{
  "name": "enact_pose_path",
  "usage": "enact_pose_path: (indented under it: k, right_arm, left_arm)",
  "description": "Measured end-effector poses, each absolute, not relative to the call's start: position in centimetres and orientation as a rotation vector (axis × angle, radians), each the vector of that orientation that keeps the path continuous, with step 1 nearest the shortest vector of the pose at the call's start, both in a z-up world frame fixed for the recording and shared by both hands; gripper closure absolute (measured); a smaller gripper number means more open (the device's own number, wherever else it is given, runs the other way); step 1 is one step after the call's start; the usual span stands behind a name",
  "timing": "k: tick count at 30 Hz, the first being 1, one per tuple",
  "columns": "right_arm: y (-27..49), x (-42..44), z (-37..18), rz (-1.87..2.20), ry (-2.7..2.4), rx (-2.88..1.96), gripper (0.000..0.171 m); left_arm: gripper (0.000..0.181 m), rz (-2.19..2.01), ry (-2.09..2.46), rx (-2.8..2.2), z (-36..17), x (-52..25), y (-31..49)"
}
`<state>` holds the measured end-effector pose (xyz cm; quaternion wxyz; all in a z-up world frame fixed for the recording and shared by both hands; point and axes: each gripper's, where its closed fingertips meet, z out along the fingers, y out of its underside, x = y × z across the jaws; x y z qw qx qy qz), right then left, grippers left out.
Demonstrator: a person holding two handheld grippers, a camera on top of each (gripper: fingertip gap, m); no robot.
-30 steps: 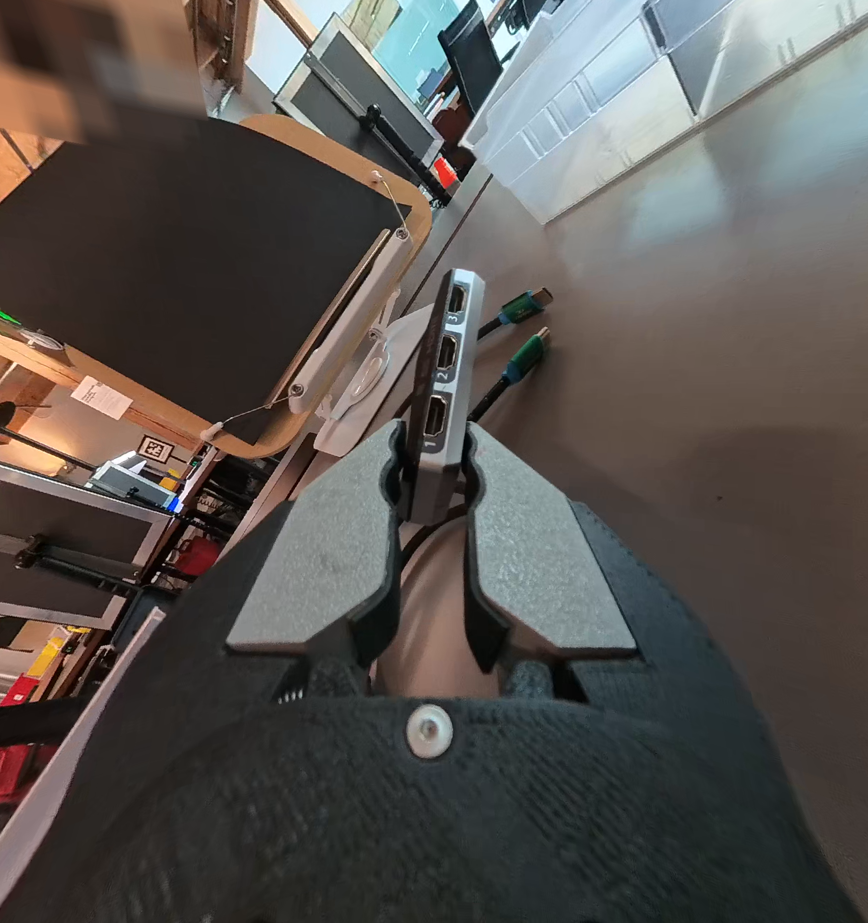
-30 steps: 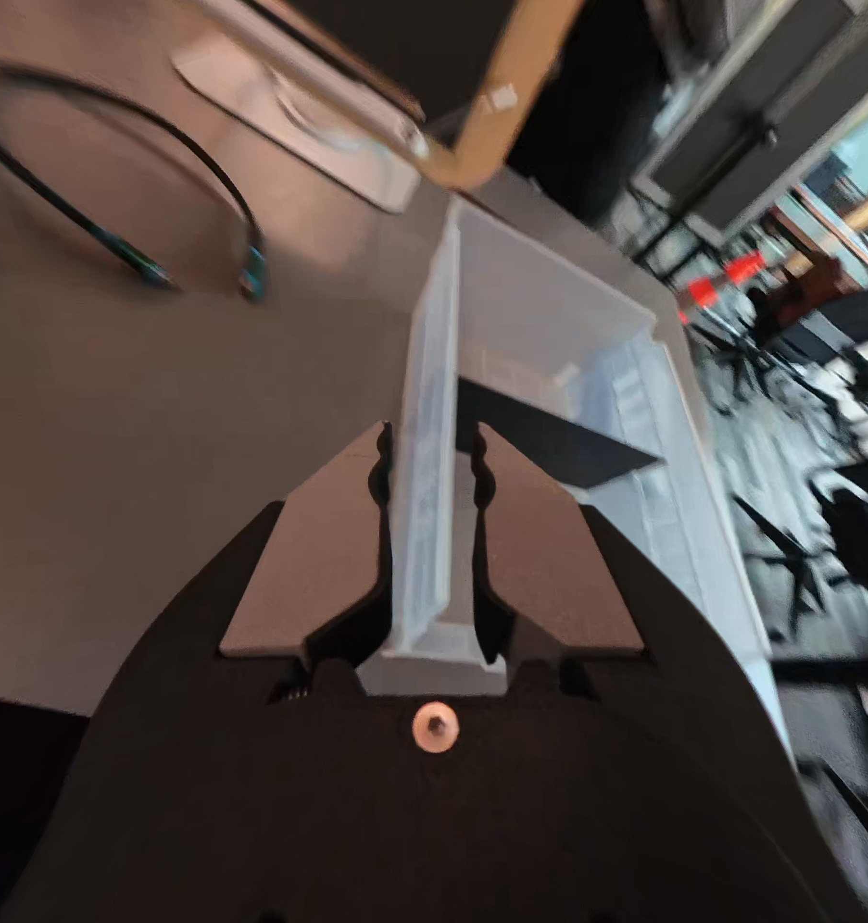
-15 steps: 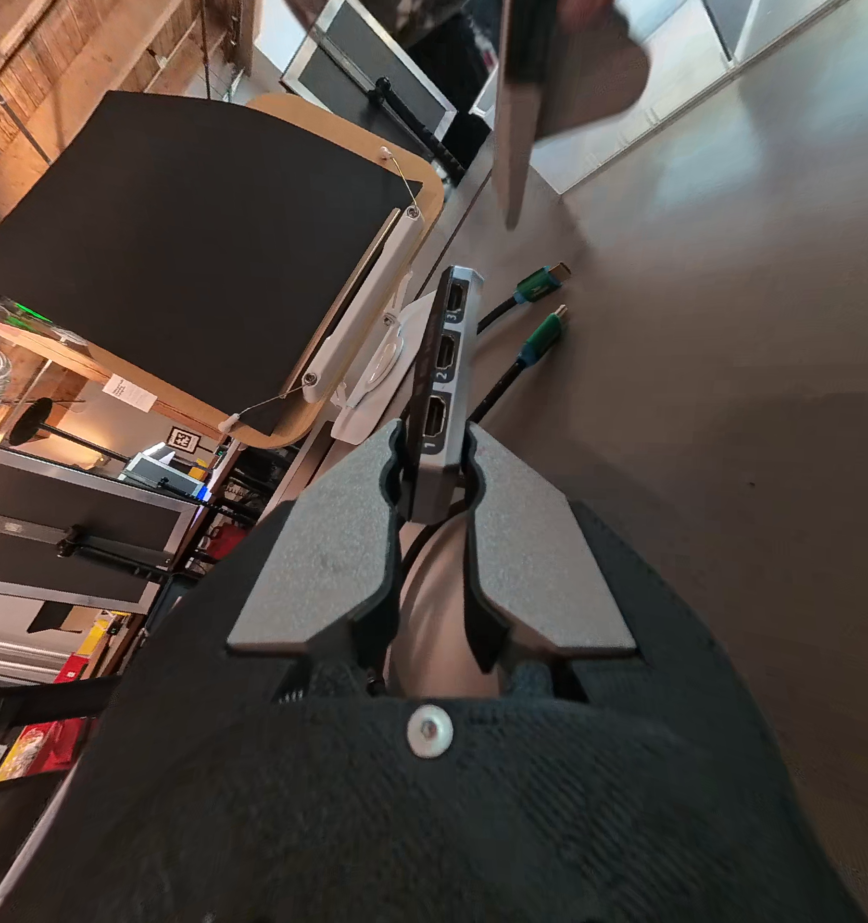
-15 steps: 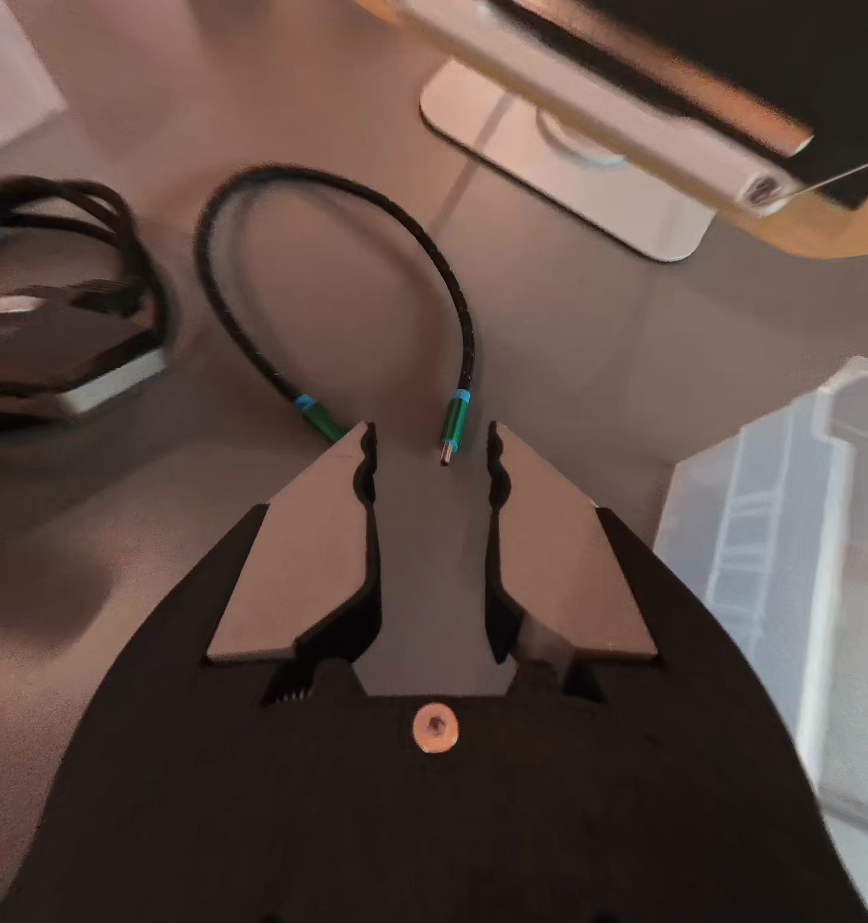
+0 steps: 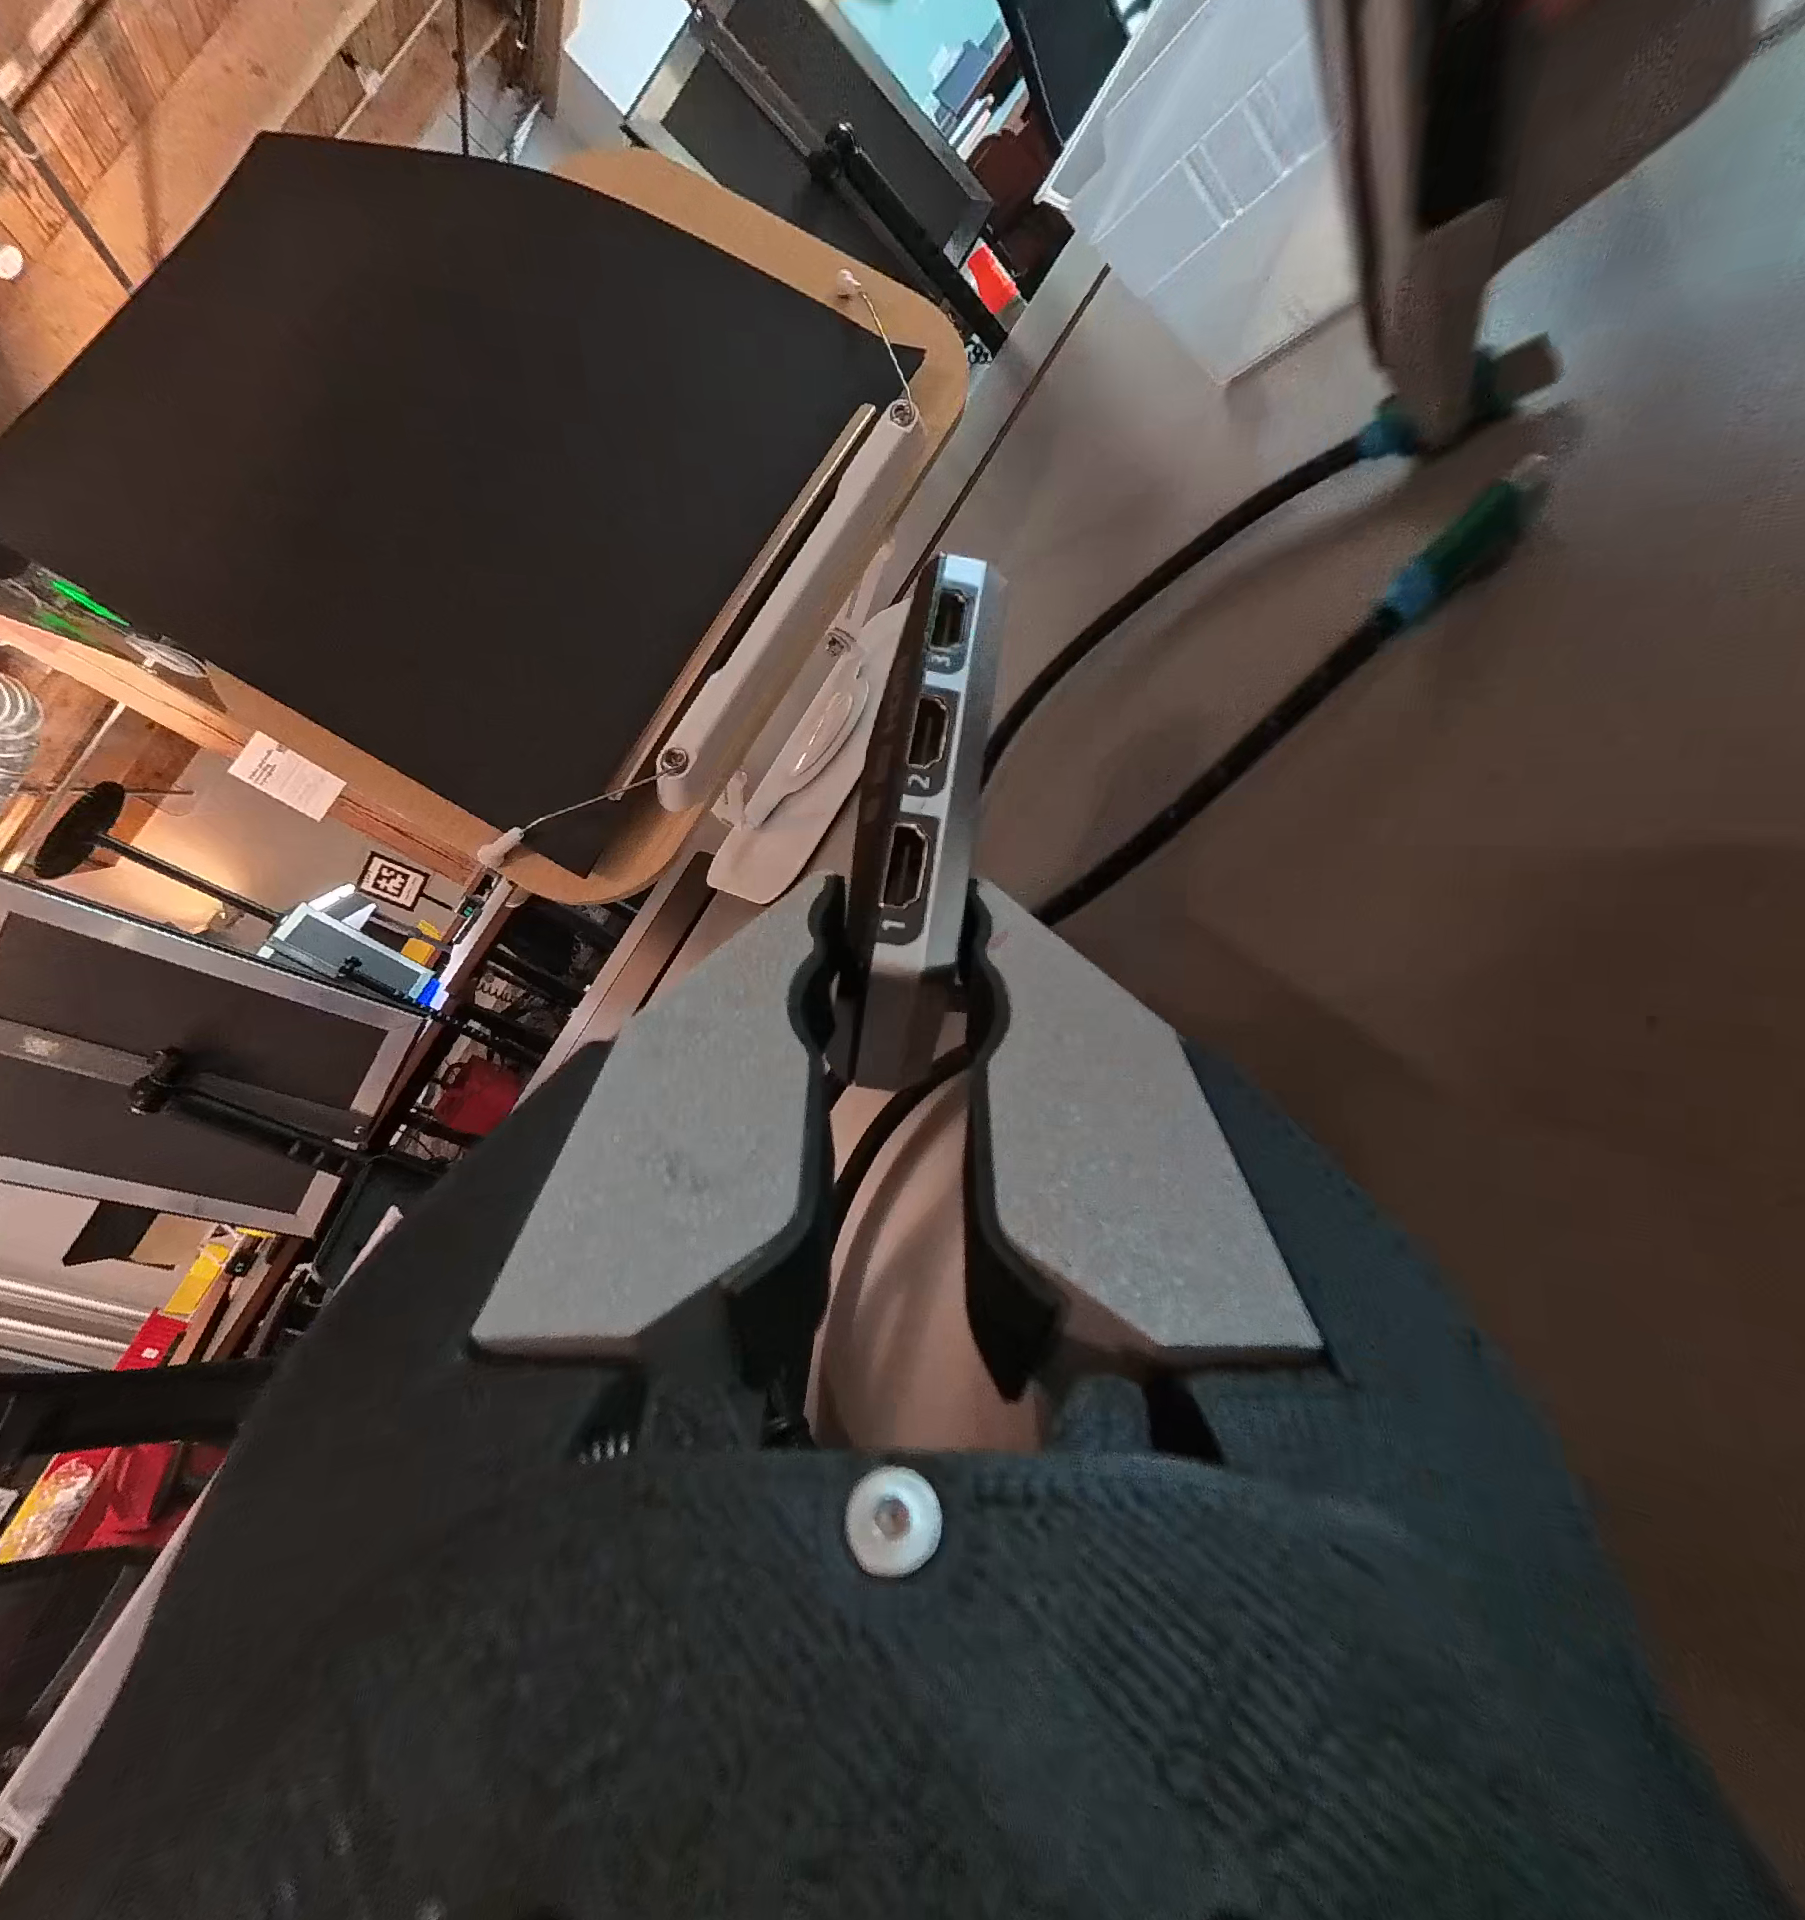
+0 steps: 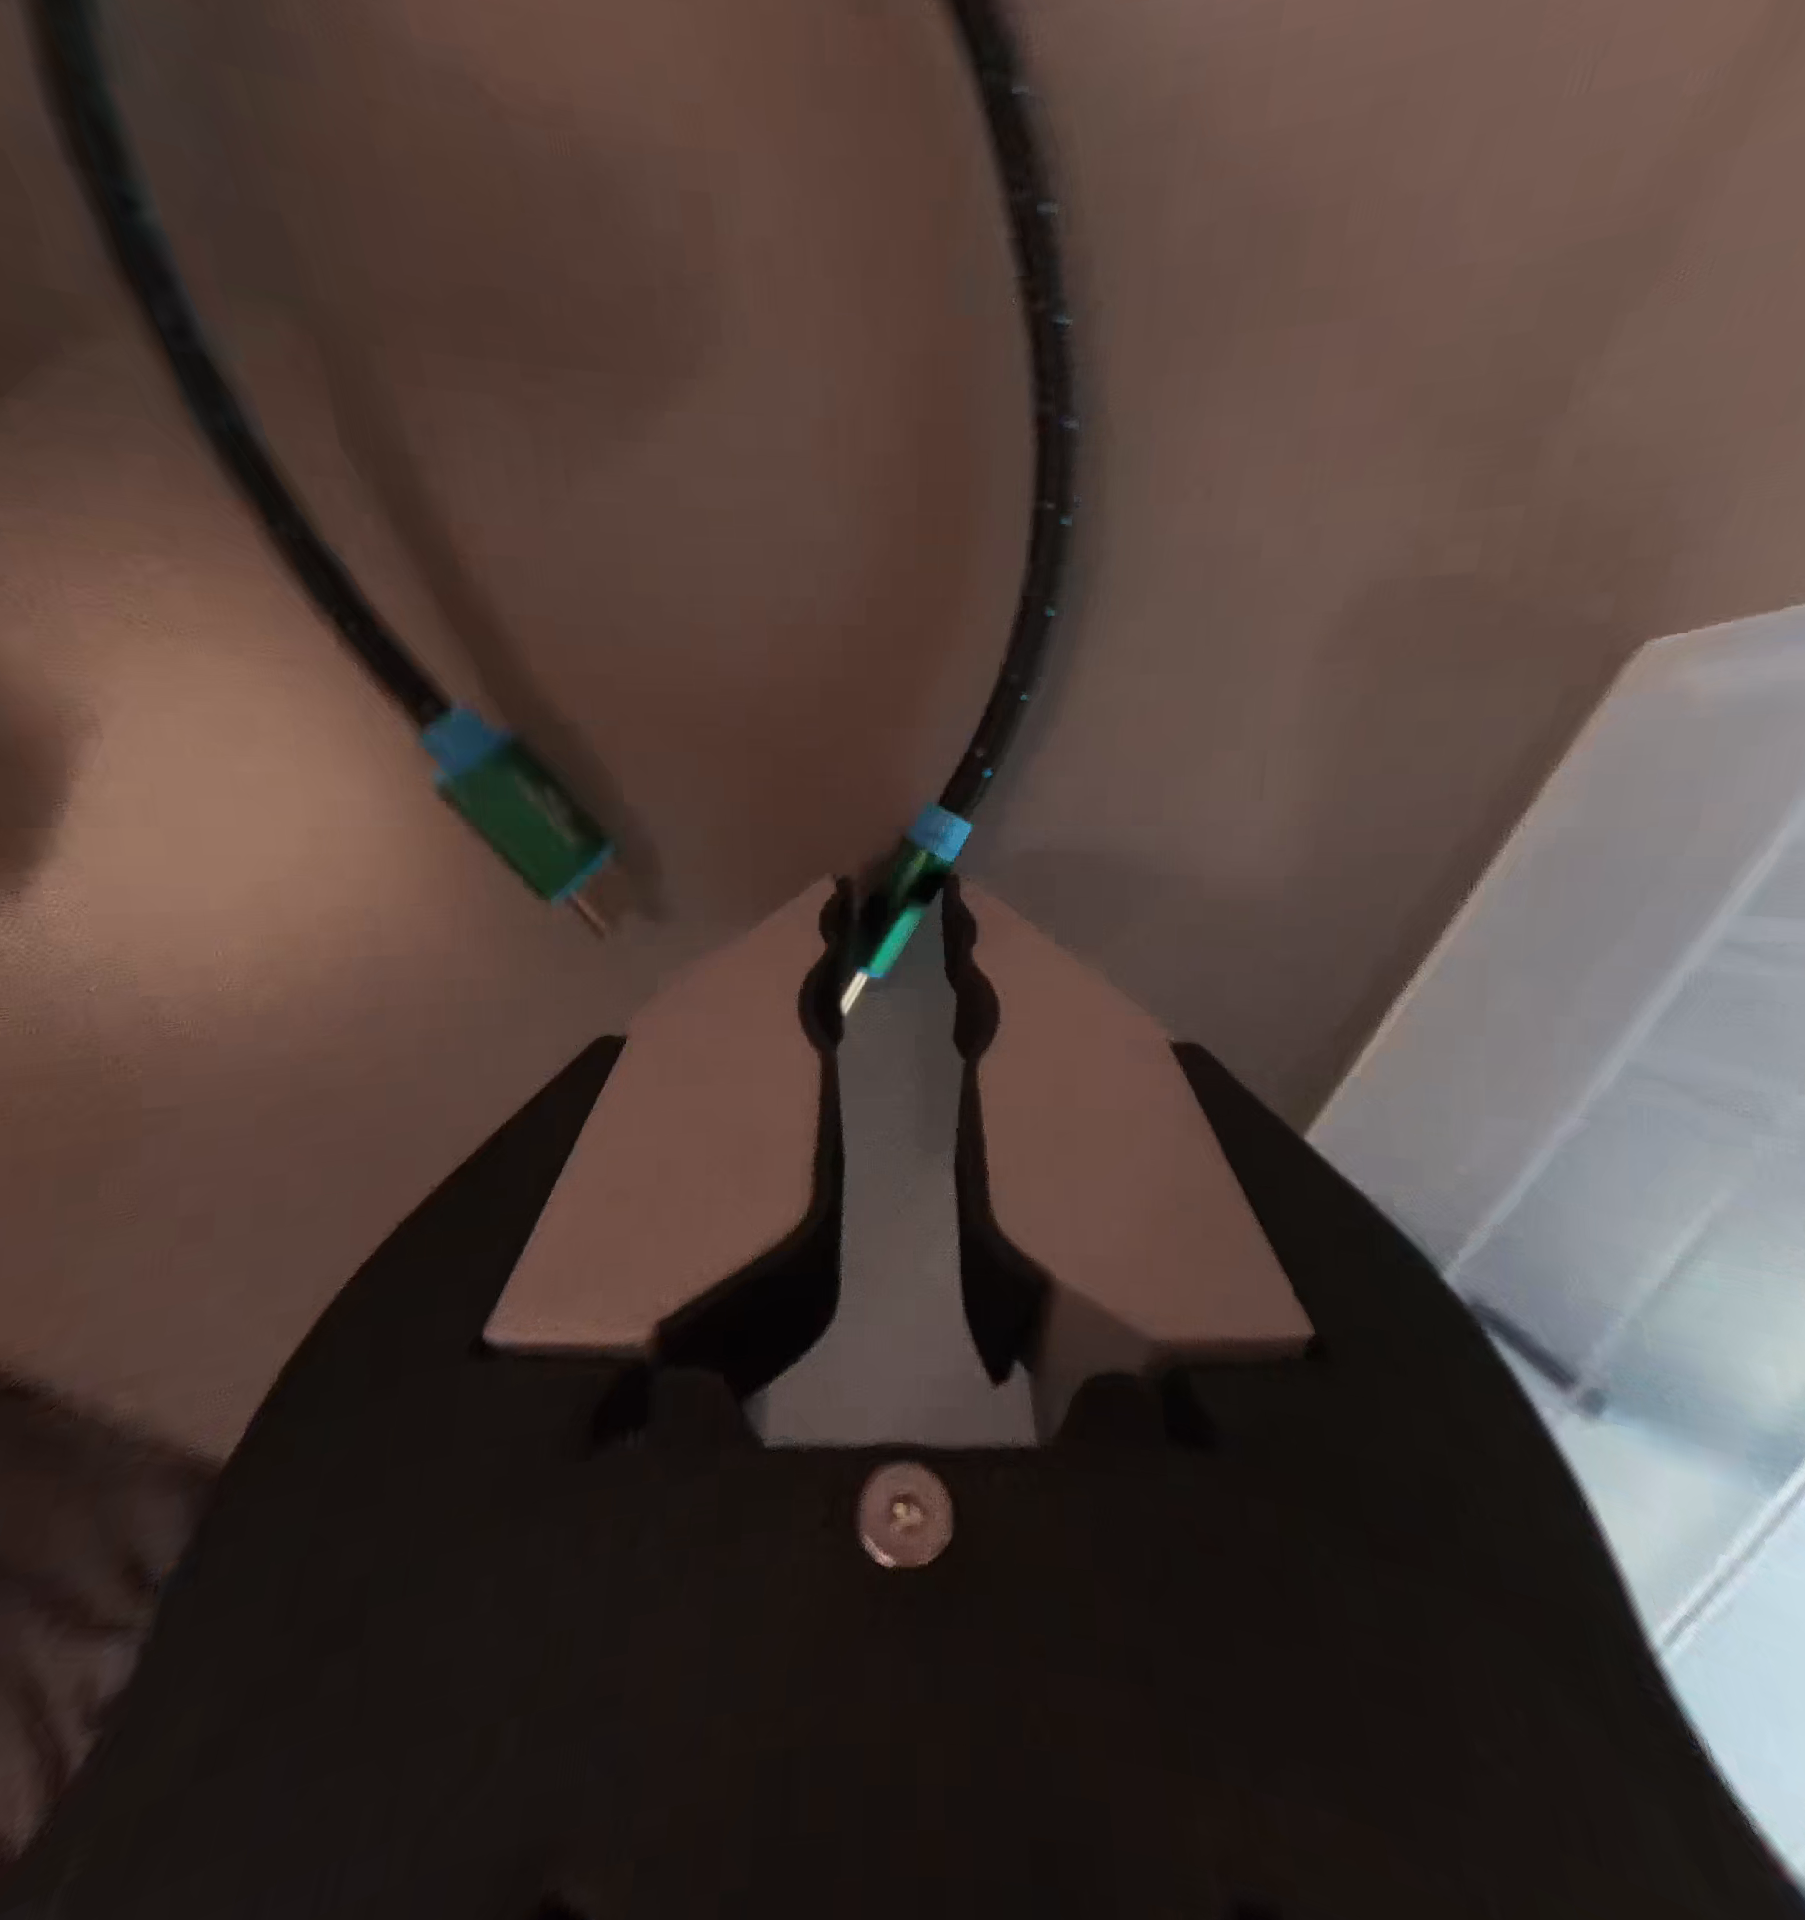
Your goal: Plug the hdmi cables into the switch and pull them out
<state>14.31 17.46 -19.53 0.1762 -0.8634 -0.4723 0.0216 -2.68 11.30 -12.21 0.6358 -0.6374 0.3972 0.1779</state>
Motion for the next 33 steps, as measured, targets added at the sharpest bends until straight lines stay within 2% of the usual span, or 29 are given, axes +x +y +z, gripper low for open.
enact_pose_path:
  k: [1, 11, 15, 18, 21, 30, 32, 33]
  right_arm:
    - [16.0, 14.4, -19.3, 0.092, -1.39, -2.436, 0.154]
    - [14.0, 16.9, -16.0, -0.116, -1.698, -2.211, 0.128]
    - [14.8, 17.7, -15.2, -0.439, -2.13, -1.789, 0.118]
    - [14.1, 16.9, -15.5, -0.461, -2.376, -1.525, 0.127]
    - [14.5, 15.4, -16.0, -0.479, -2.485, -1.31, 0.126]
    - [15.4, 13.7, -19.9, -0.416, -2.668, -1.195, 0.143]
    - [15.0, 12.5, -19.9, -0.322, -2.63, -1.234, 0.152]
    - [14.8, 11.8, -19.8, -0.279, -2.598, -1.261, 0.162]
  left_arm:
    - [0.162, 0.409, 0.908, -1.456, -12.2, -2.7, 11.3]
    - [0.162, 0.405, 0.913, -1.453, -12.3, -2.6, 11.2]
    - [0.162, 0.42, 0.93, -1.44, -12.3, -2.4, 11.1]
    - [0.162, 0.403, 0.934, -1.393, -11.6, -2.2, 10.6]
    - [0.162, 0.373, 0.929, -1.361, -11.2, -2.1, 10.2]
    - [0.162, 0.394, 0.858, -1.445, -11.4, -3.7, 11.5]
    - [0.162, 0.405, 0.847, -1.456, -11.3, -4.0, 11.7]
    - [0.162, 0.409, 0.84, -1.46, -11.3, -4.1, 11.8]
